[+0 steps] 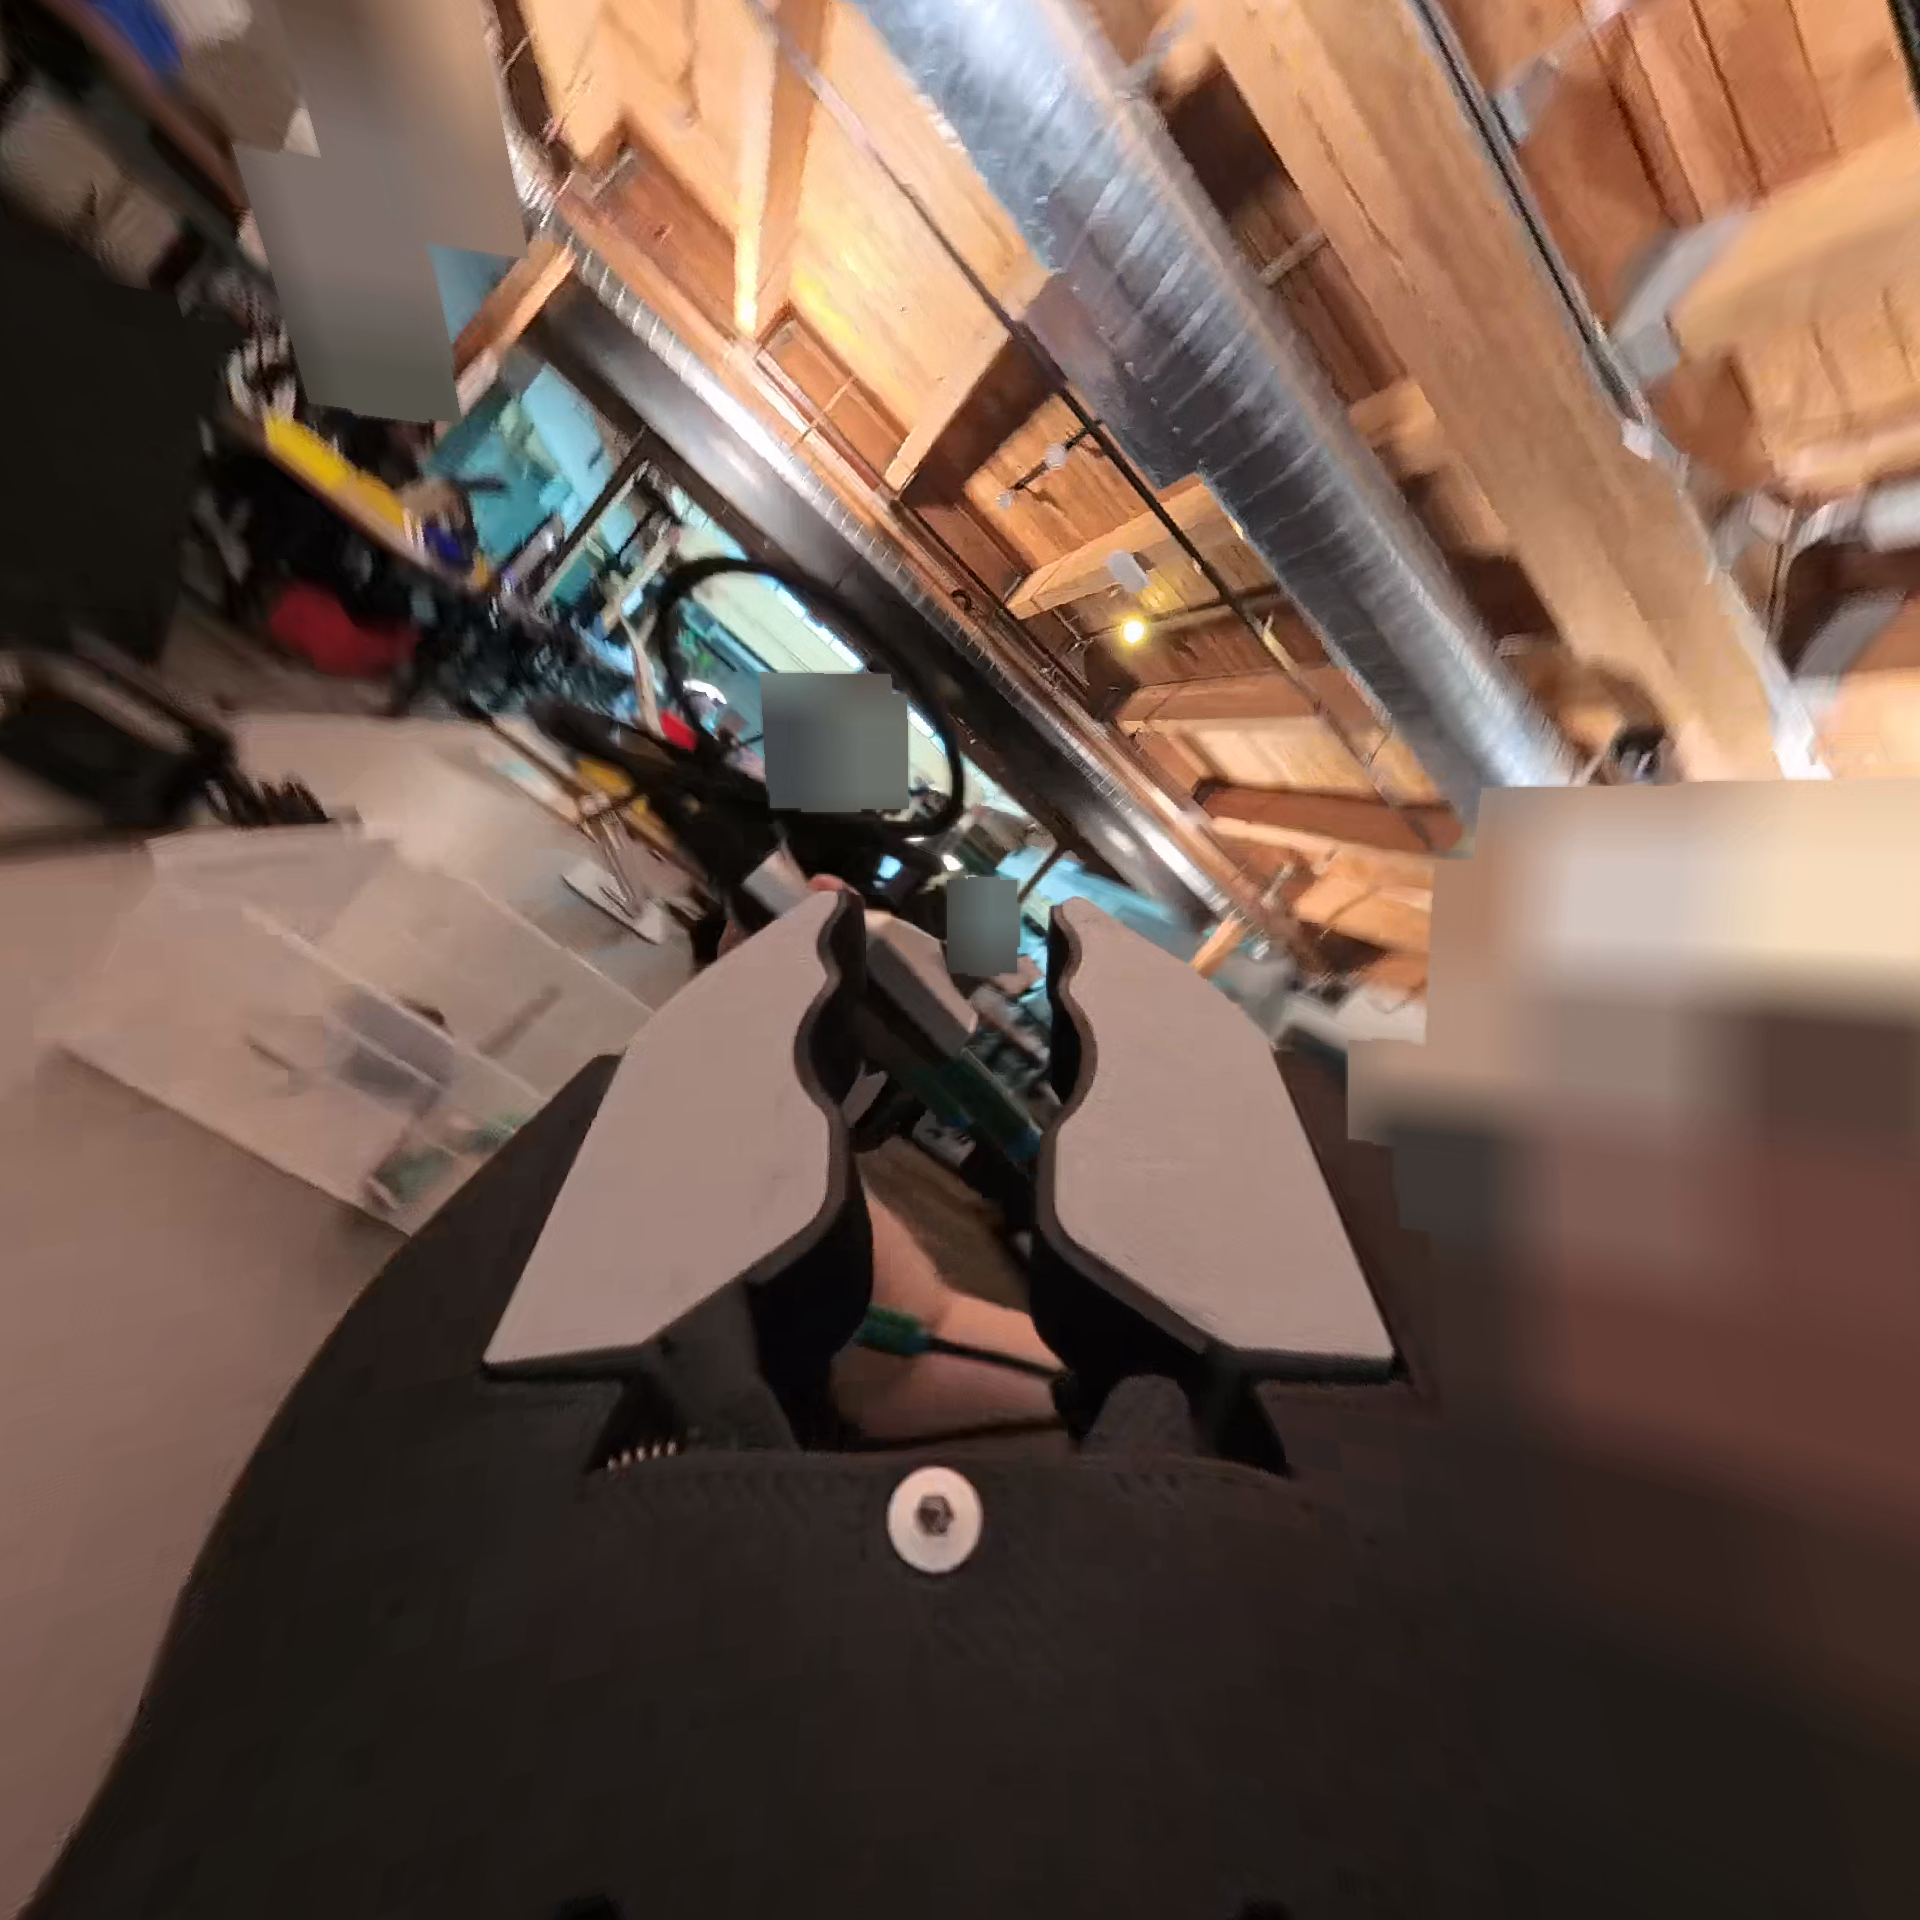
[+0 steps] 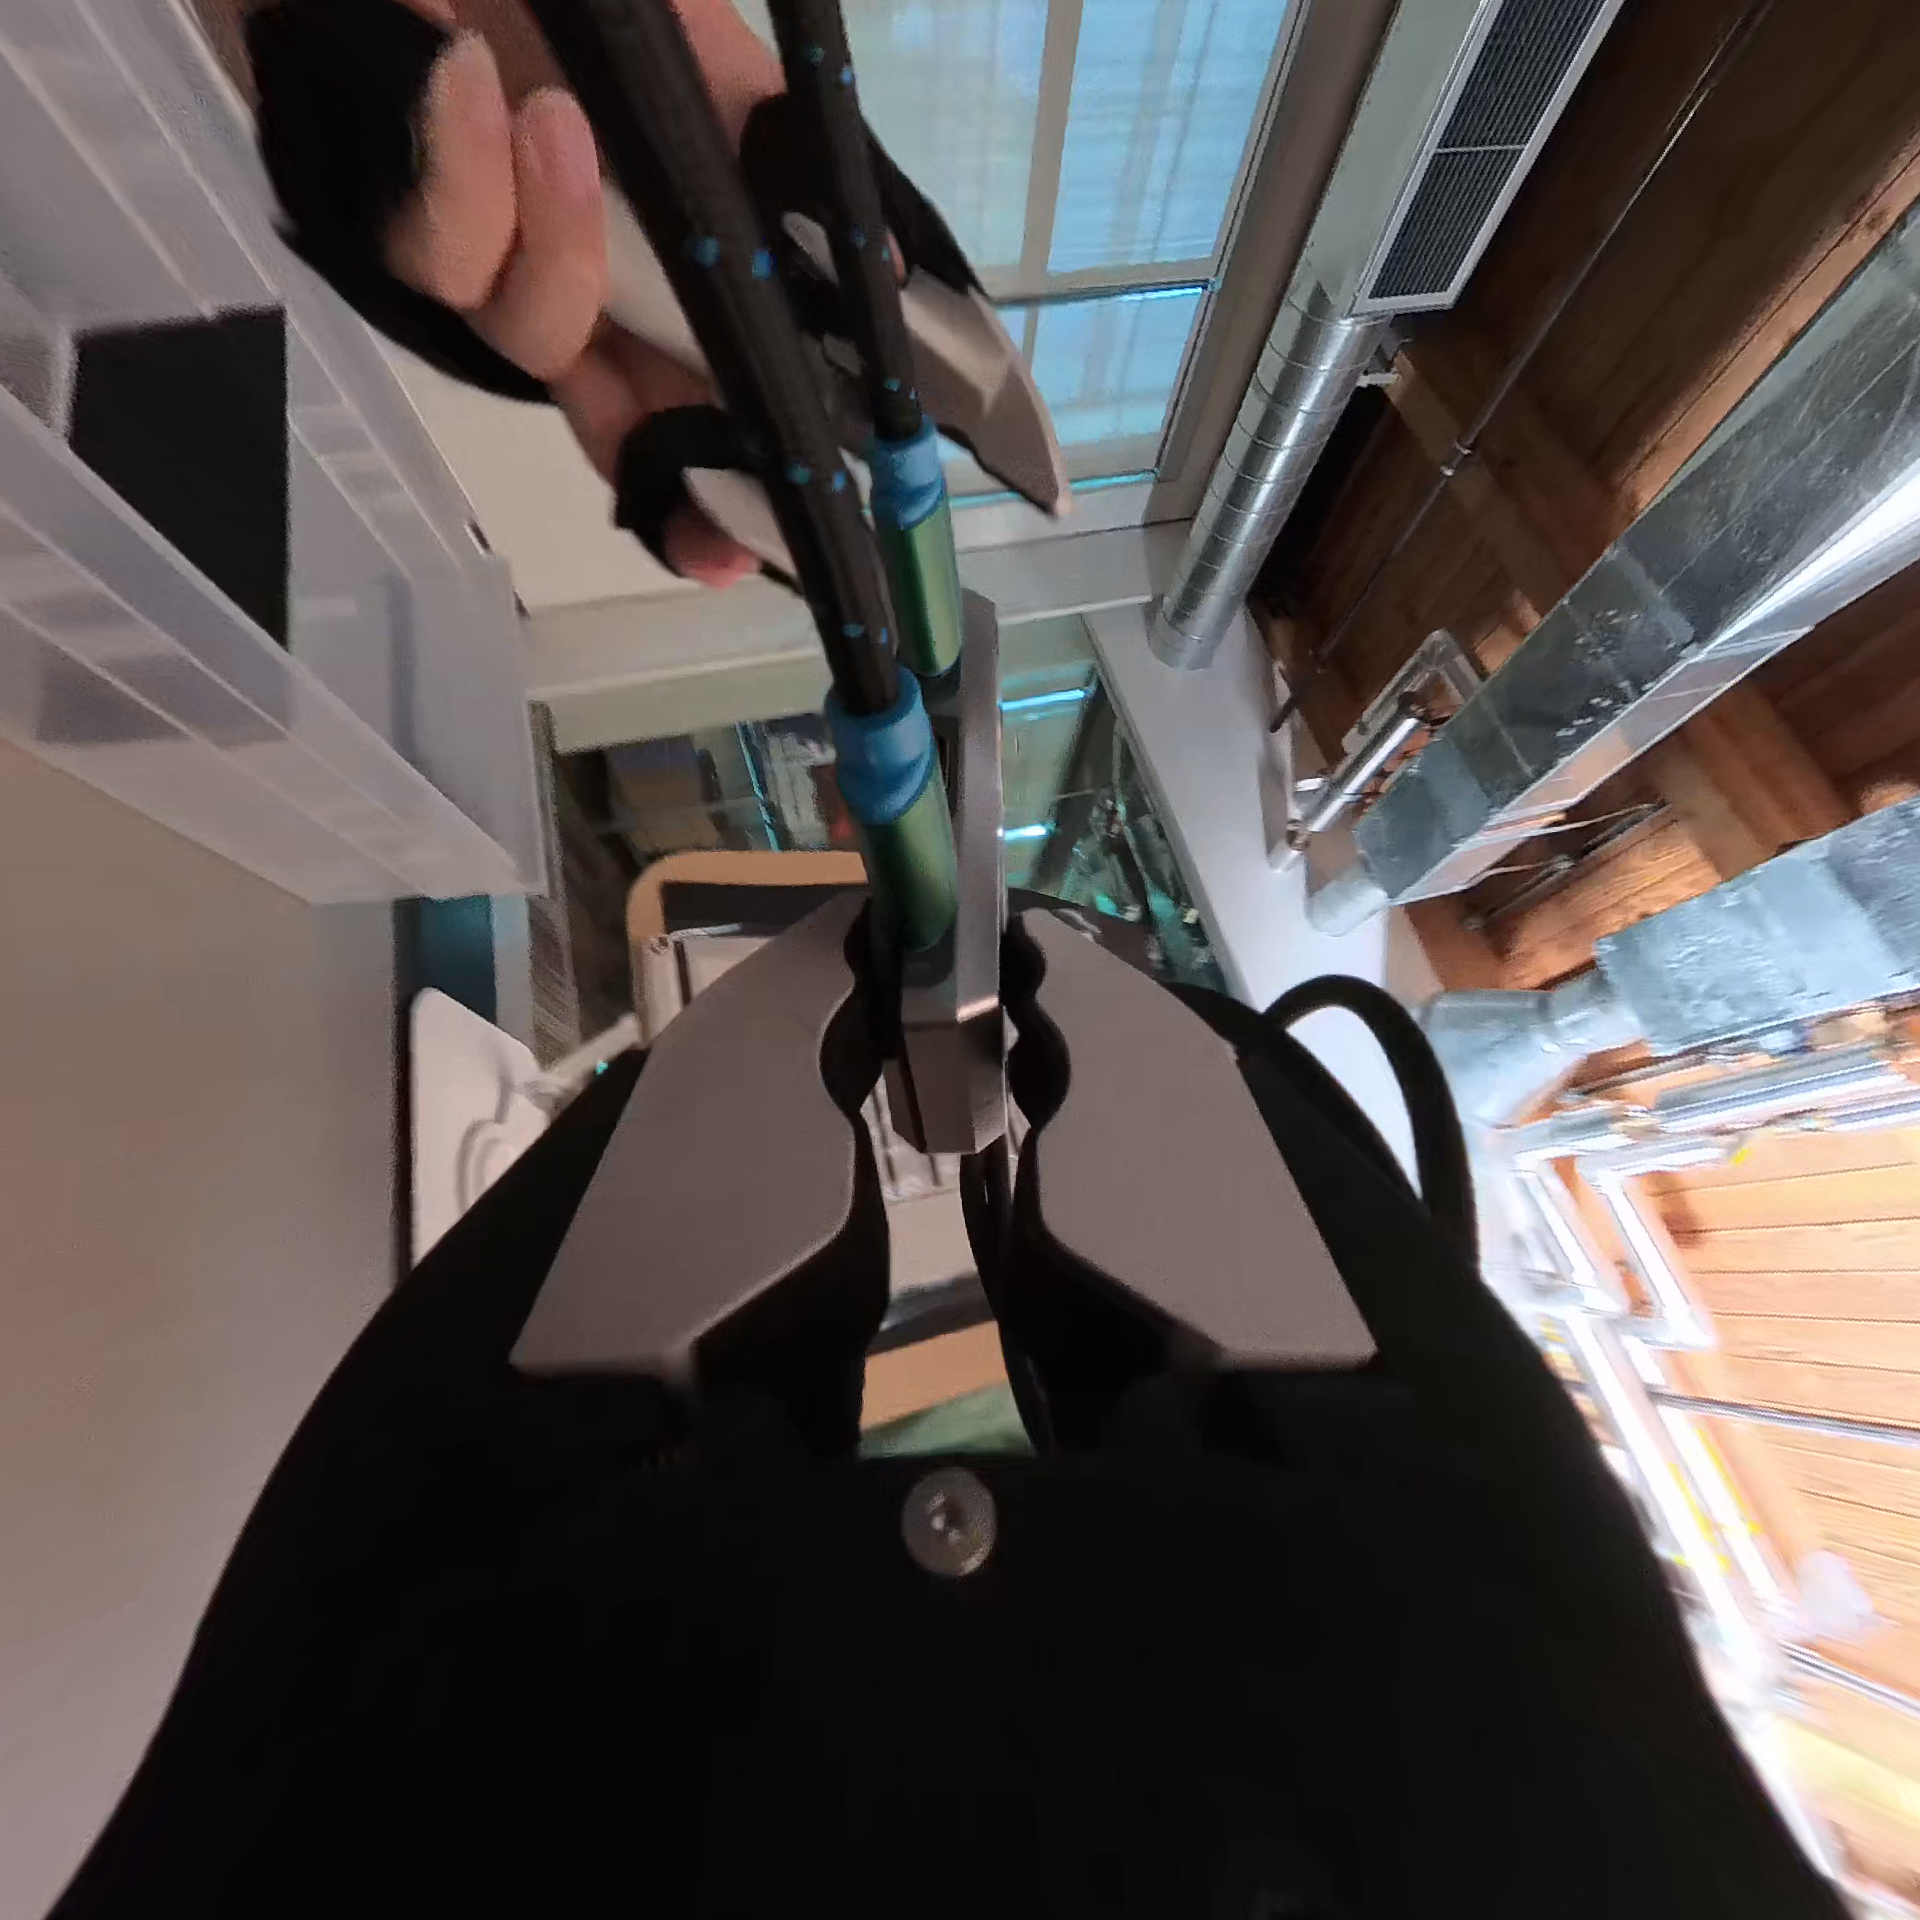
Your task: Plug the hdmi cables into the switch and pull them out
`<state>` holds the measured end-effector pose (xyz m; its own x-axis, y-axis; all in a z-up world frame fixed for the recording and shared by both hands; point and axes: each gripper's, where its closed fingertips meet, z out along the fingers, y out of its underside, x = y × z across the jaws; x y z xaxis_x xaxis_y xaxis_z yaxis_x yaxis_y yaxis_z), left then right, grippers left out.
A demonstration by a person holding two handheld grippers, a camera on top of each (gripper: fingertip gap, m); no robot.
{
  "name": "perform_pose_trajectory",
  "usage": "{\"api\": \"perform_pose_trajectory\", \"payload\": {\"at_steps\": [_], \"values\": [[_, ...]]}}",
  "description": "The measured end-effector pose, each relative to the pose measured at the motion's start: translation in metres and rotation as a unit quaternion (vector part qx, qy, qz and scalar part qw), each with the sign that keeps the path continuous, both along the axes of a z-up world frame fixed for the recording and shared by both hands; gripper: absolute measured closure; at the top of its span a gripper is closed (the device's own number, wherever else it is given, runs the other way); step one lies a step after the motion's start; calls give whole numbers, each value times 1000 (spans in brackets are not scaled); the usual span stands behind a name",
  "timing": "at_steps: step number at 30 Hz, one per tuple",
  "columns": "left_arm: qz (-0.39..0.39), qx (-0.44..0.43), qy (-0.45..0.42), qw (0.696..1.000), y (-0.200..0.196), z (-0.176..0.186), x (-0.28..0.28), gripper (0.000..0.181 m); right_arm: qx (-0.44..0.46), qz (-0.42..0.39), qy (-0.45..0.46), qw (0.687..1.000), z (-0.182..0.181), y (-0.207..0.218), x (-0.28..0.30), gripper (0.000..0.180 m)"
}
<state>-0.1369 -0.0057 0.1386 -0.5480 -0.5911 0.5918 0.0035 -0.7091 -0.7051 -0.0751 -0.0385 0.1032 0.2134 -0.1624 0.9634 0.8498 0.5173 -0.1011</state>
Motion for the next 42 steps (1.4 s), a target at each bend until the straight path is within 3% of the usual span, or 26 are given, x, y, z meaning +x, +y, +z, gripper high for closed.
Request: {"api": "perform_pose_trajectory", "payload": {"at_steps": [3,5,7,9,15,18,24,32,35,40,42], "values": [[83,224,-27,971,-9,1,-19,158,-51,61,45,996,3,-7,-6,158],[185,366,-21,912,-8,-8,-23,141,-90,110,73,987,4,-13,-14,158],[284,473,-40,833,-10,-5,-27,127,-138,155,86,974,1,-19,-24,158],[284,540,-46,791,-29,-8,-26,129,-185,191,88,960,-5,-25,-33,158],[220,654,4,724,-65,-41,-5,133,-275,263,108,919,-14,-36,-47,158],[189,671,21,716,-75,-56,4,144,-301,285,104,904,-20,-40,-53,158],[169,724,55,667,-75,-82,17,158,-343,285,79,892,-38,-39,-59,159],[166,710,72,680,-68,-81,19,158,-339,254,106,900,-34,-28,-48,150],[160,703,73,689,-69,-83,20,159,-359,259,92,892,-40,-32,-47,159],[168,692,68,699,-72,-81,22,158,-371,238,79,894,-40,-33,-47,159],[164,704,77,686,-75,-84,23,158,-364,235,61,899,-43,-33,-47,159]]}}
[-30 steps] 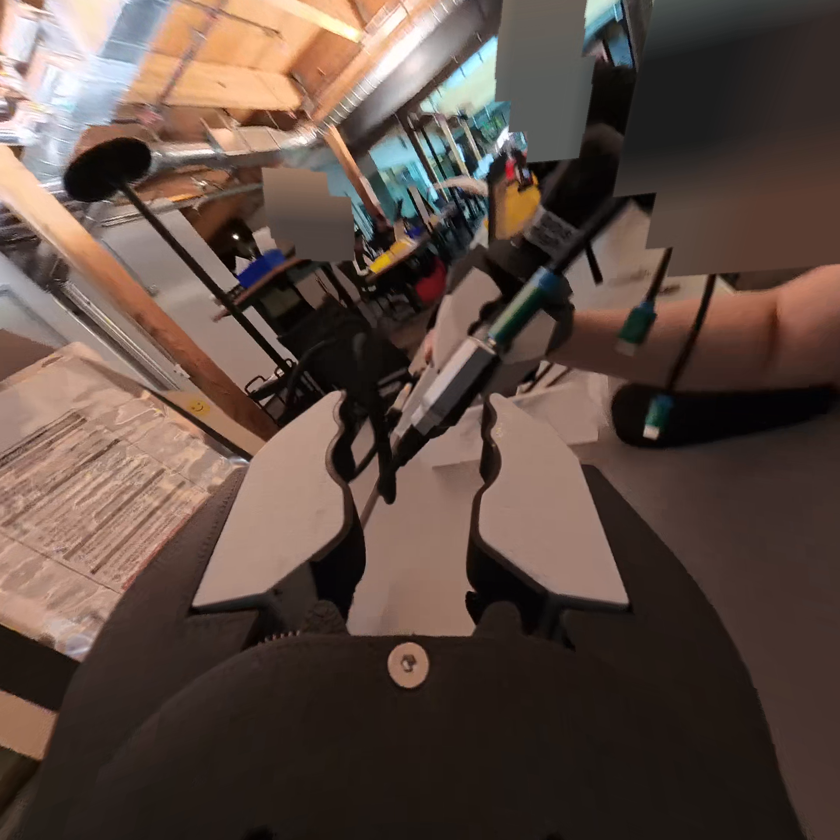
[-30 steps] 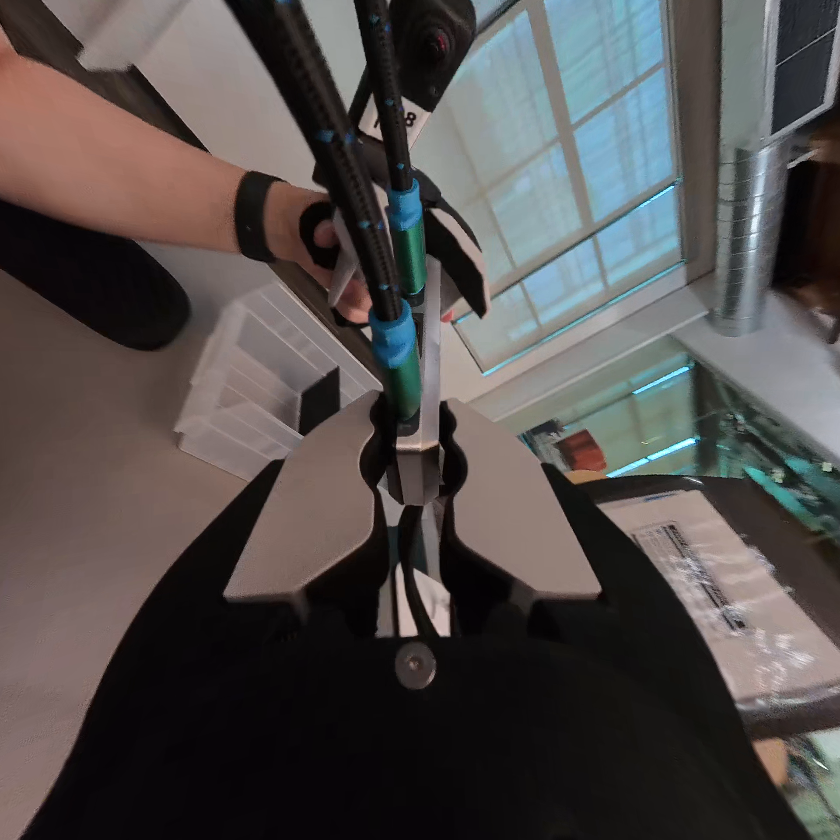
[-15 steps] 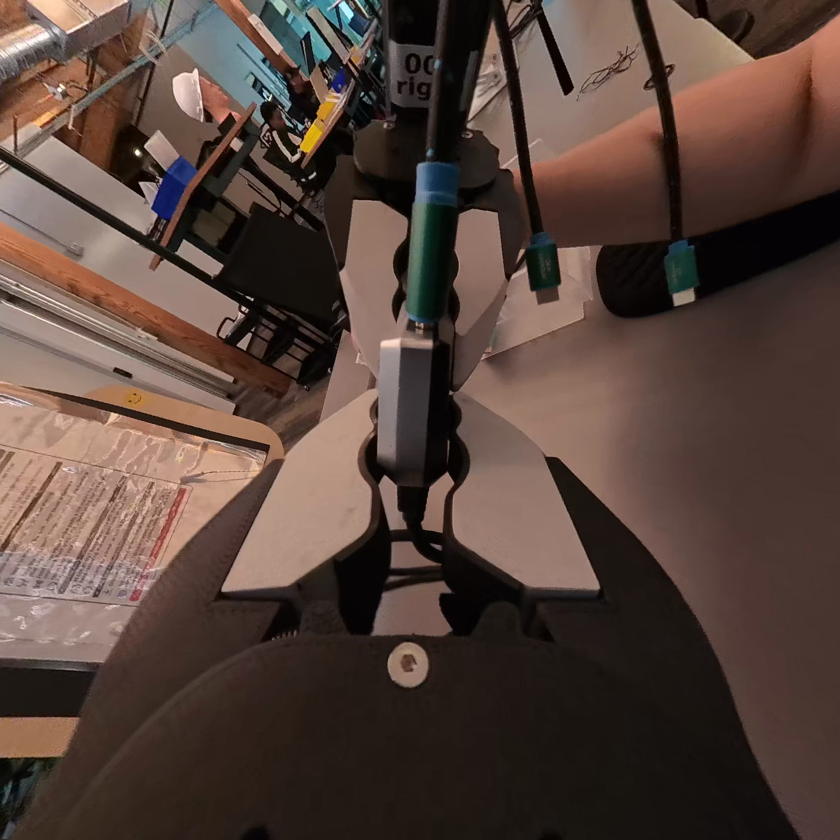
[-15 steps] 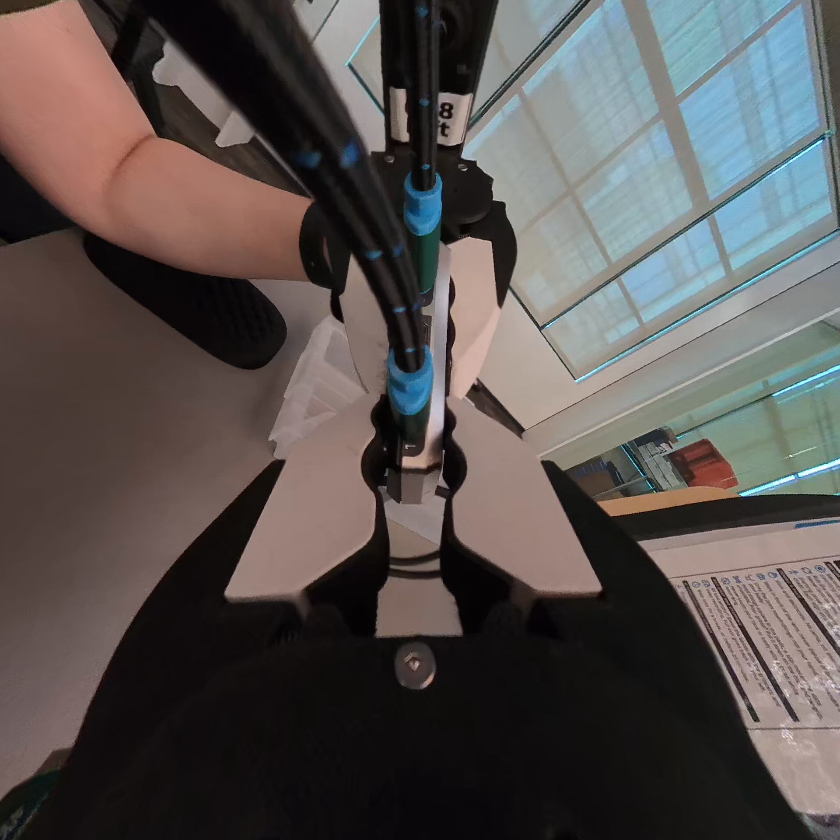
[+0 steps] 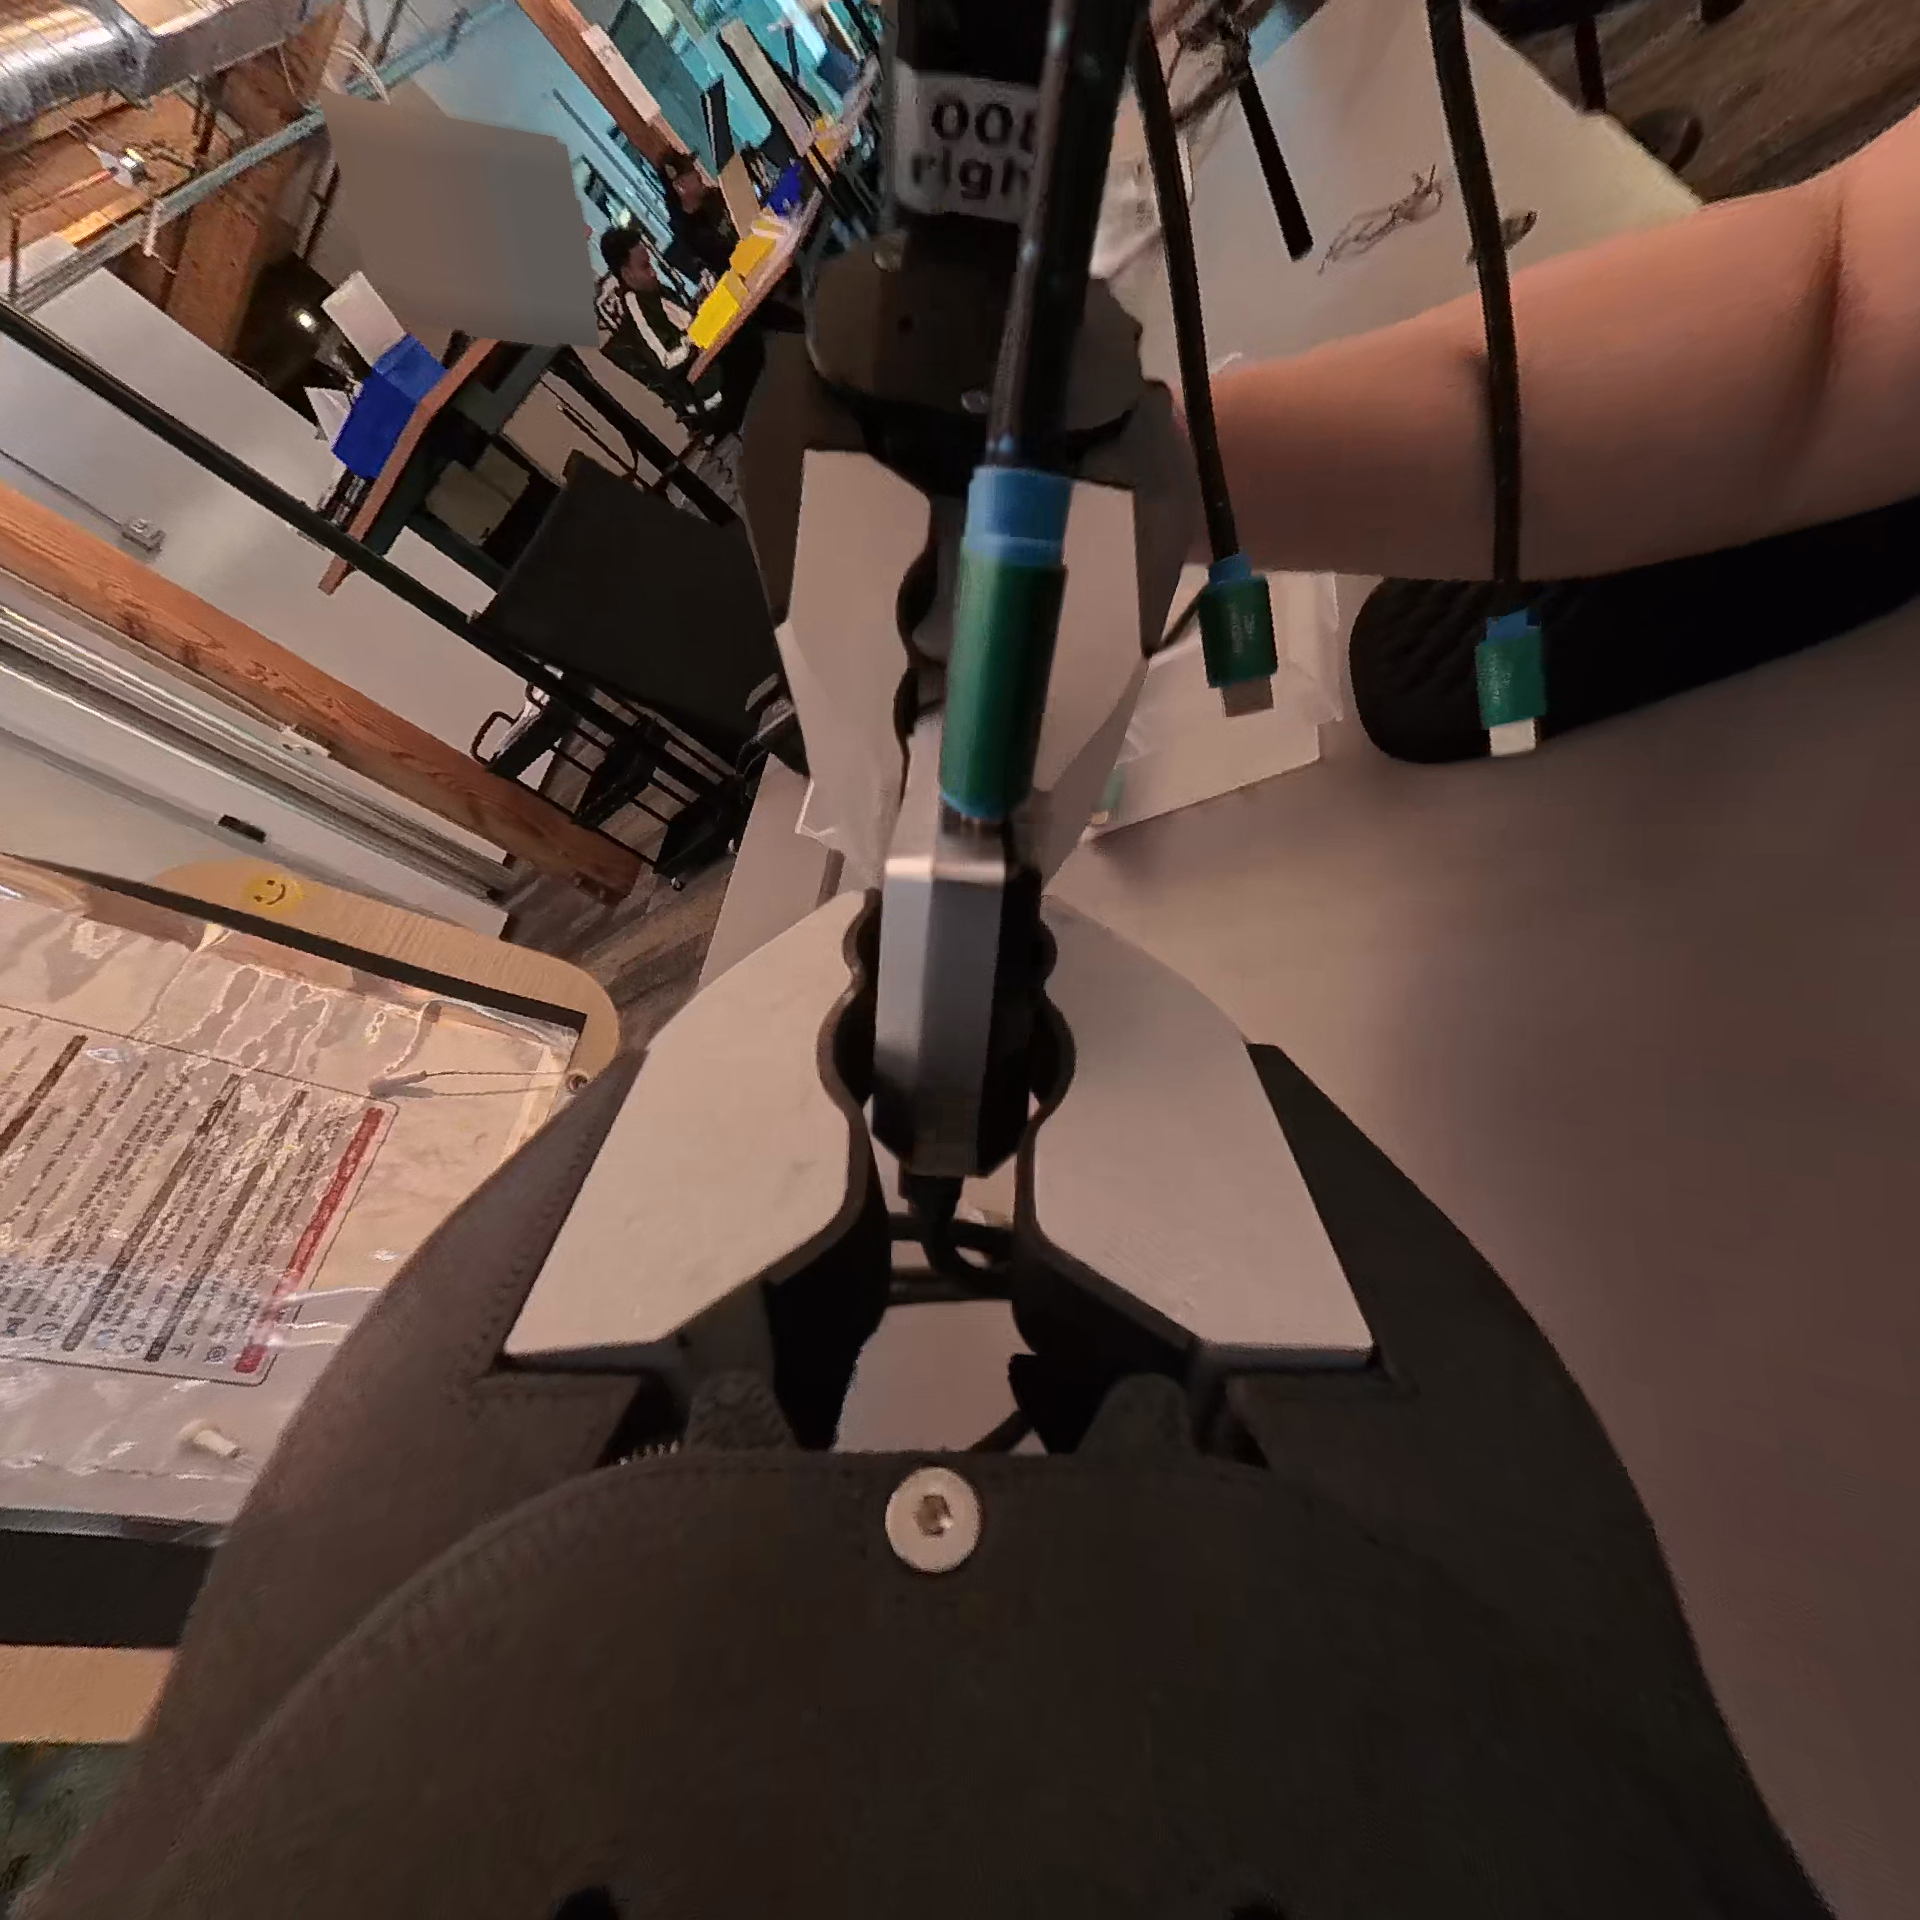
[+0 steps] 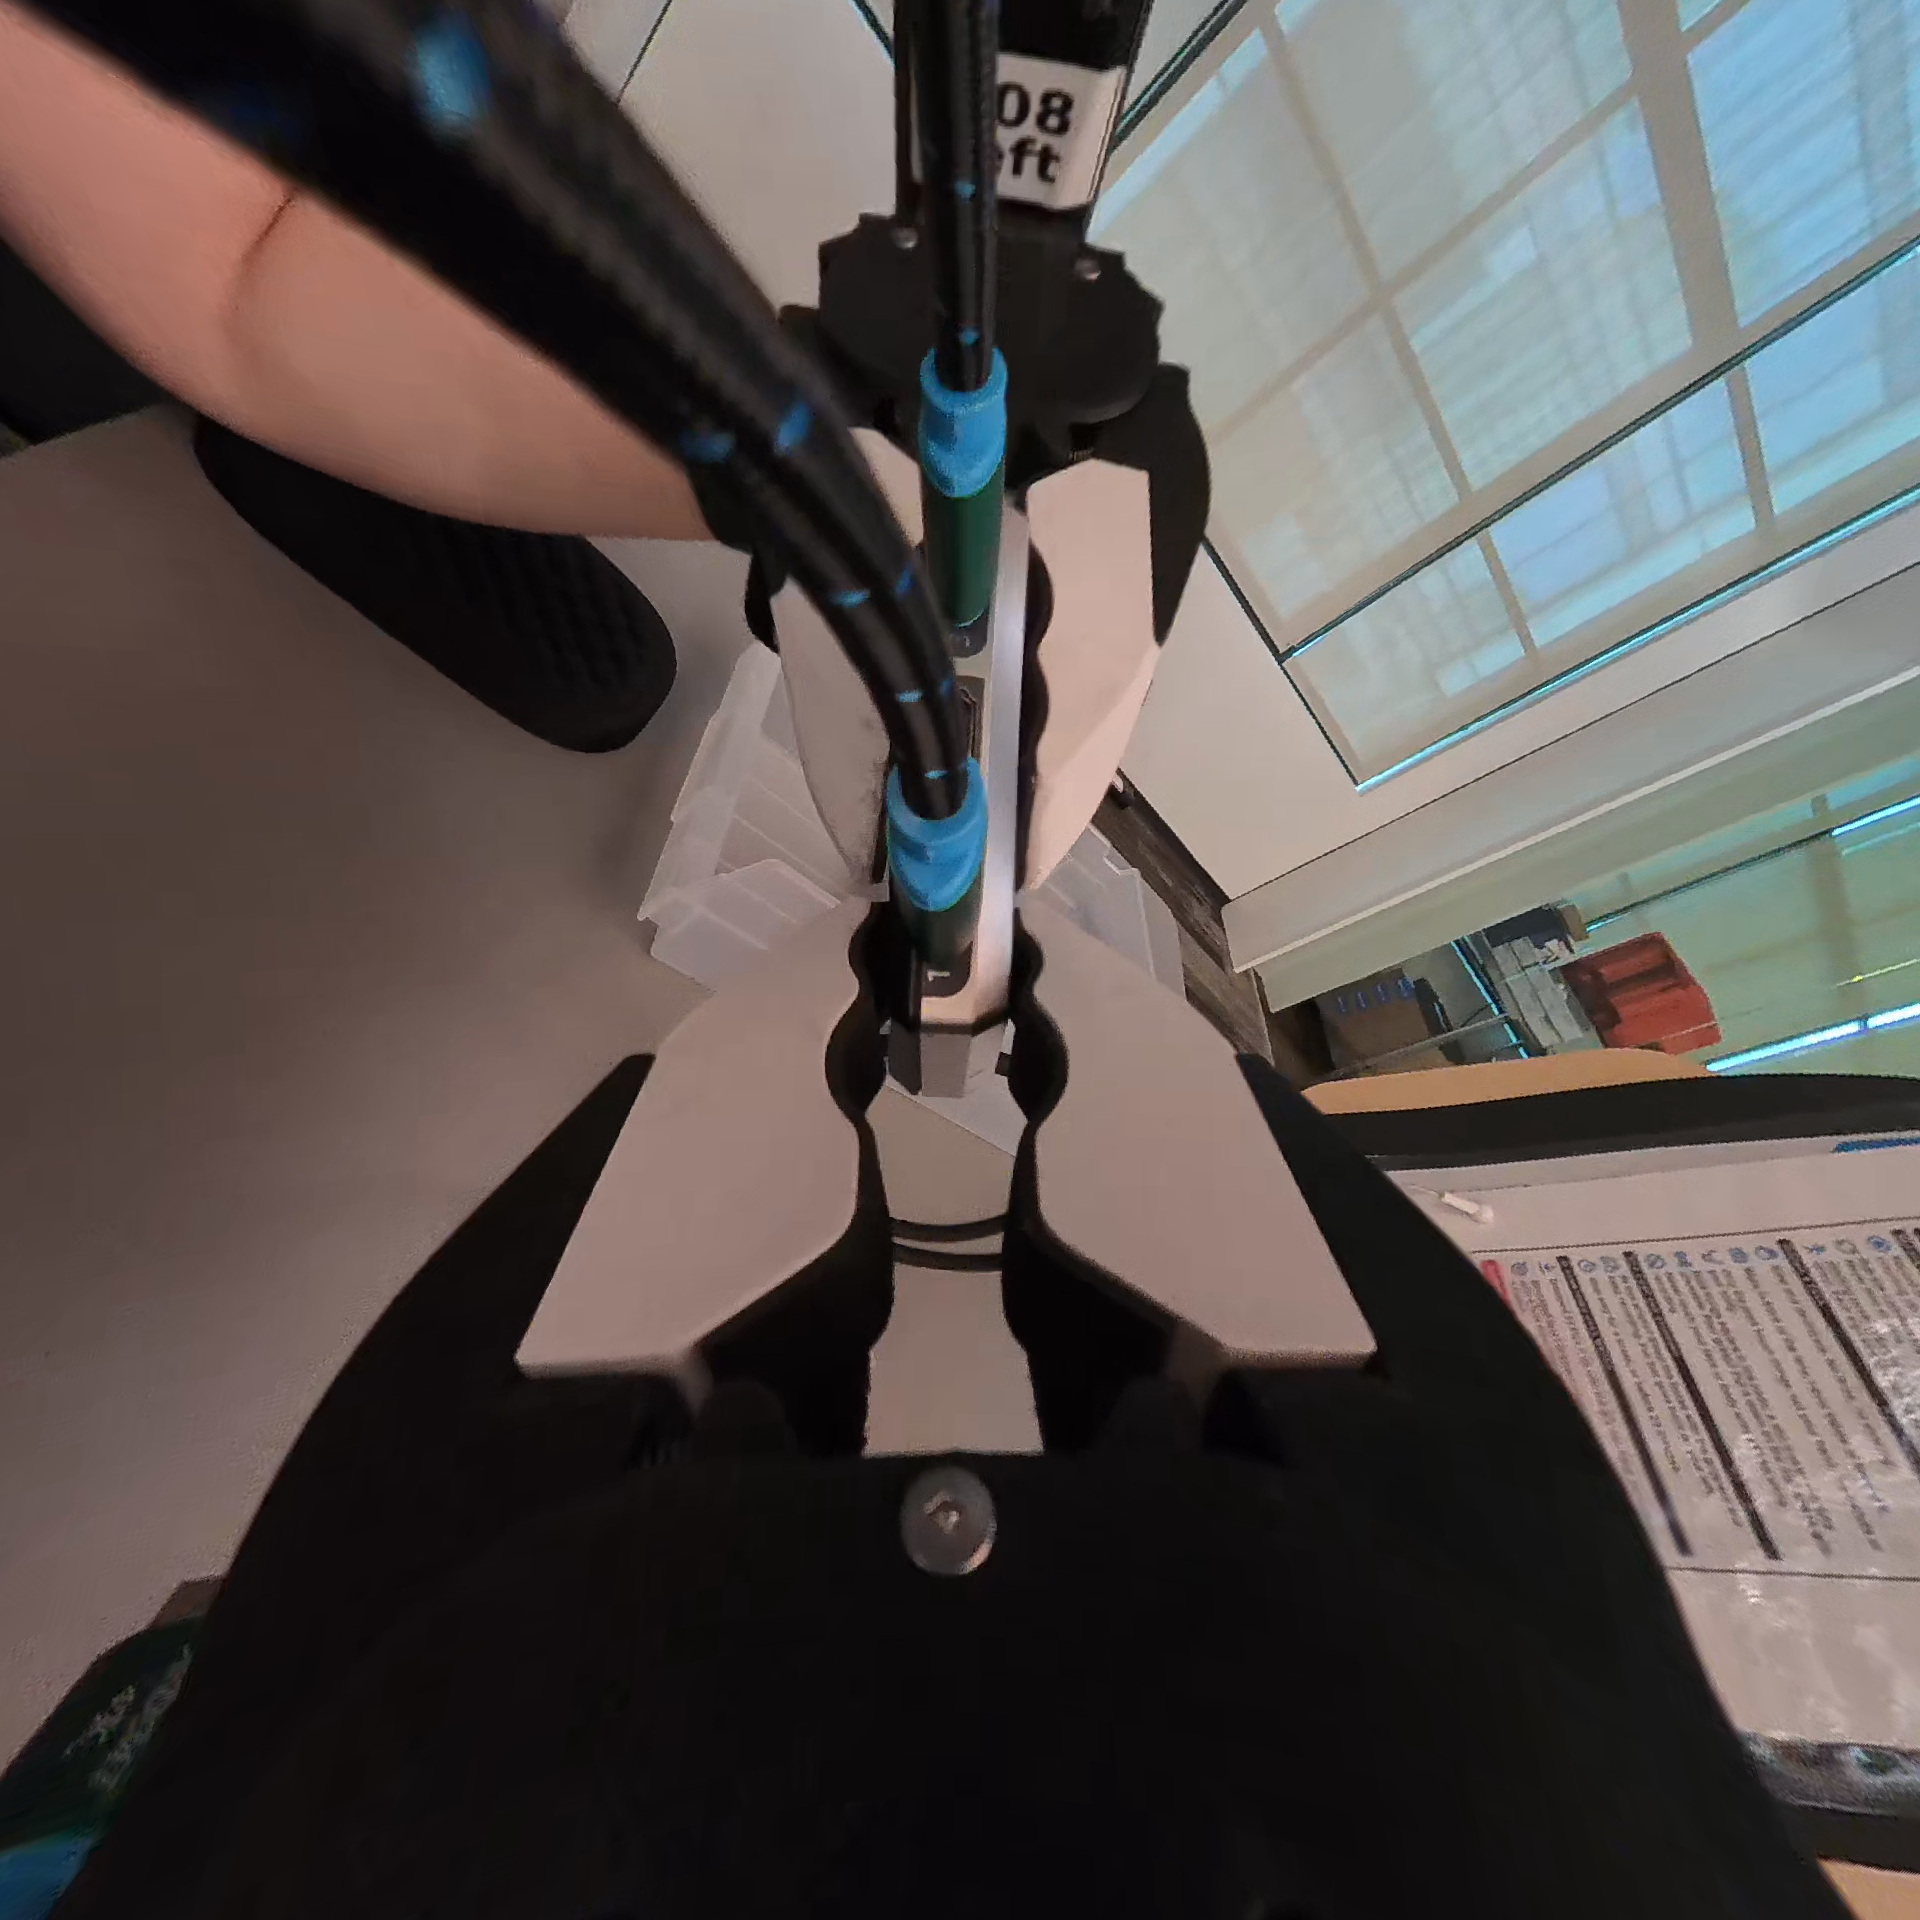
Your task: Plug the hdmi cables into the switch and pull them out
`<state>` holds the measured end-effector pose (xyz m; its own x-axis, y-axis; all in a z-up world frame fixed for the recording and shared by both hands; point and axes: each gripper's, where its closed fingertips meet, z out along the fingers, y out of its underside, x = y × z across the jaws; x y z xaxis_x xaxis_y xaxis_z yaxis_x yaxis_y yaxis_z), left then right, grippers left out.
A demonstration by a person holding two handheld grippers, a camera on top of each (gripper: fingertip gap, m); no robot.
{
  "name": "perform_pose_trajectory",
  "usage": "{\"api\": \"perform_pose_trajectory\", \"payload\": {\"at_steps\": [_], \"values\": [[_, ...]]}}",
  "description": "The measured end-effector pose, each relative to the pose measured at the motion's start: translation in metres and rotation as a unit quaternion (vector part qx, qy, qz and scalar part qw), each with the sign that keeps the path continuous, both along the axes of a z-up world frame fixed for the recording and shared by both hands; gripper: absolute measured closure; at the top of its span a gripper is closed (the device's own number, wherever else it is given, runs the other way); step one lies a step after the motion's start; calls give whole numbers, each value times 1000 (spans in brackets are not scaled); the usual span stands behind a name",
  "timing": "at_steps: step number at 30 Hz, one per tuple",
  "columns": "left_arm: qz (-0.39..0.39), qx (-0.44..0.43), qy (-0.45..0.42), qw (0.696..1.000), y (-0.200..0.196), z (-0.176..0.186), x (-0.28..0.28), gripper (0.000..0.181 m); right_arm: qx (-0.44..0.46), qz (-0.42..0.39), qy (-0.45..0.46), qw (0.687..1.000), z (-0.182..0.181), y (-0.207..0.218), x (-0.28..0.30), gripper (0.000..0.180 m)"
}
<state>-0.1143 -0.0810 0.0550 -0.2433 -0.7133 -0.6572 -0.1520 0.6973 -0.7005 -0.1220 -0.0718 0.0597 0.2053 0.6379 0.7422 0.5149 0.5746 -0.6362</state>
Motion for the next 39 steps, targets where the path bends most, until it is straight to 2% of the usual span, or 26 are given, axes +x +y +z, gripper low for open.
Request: {"api": "perform_pose_trajectory", "payload": {"at_steps": [8,12,13,16,18,21,23,26,27,30,33,35,36,37,39], "values": [[45,108,-15,993,6,4,7,159,49,-11,11,999,6,5,8,158],[80,146,-37,985,16,16,6,159,82,-88,32,992,19,23,39,145],[88,156,-46,983,19,20,3,158,97,-130,36,986,23,31,57,150],[109,190,-74,973,25,33,-4,159,114,-282,26,952,24,58,130,150],[122,214,-92,965,28,41,-8,158,107,-404,41,908,27,70,191,149],[156,251,-109,949,38,49,-14,159,93,-510,125,846,43,62,258,149],[182,263,-121,940,47,54,-17,159,96,-527,200,821,61,44,284,149],[218,270,-128,929,65,58,-22,158,123,-504,323,792,99,6,303,153],[230,272,-124,926,71,57,-24,158,134,-479,356,791,113,-8,300,154],[266,288,-113,913,90,55,-30,158,132,-384,411,816,148,-39,262,160],[302,302,-104,898,107,53,-35,158,71,-291,409,862,165,-50,193,160],[322,304,-101,891,115,53,-38,158,-4,-203,348,915,157,-56,124,161],[329,303,-102,888,118,54,-39,159,-56,-156,287,943,141,-61,87,164],[334,301,-103,887,120,55,-41,158,-97,-126,228,961,123,-65,57,166],[340,296,-111,886,121,58,-43,159,-129,-124,151,972,94,-59,21,166]]}}
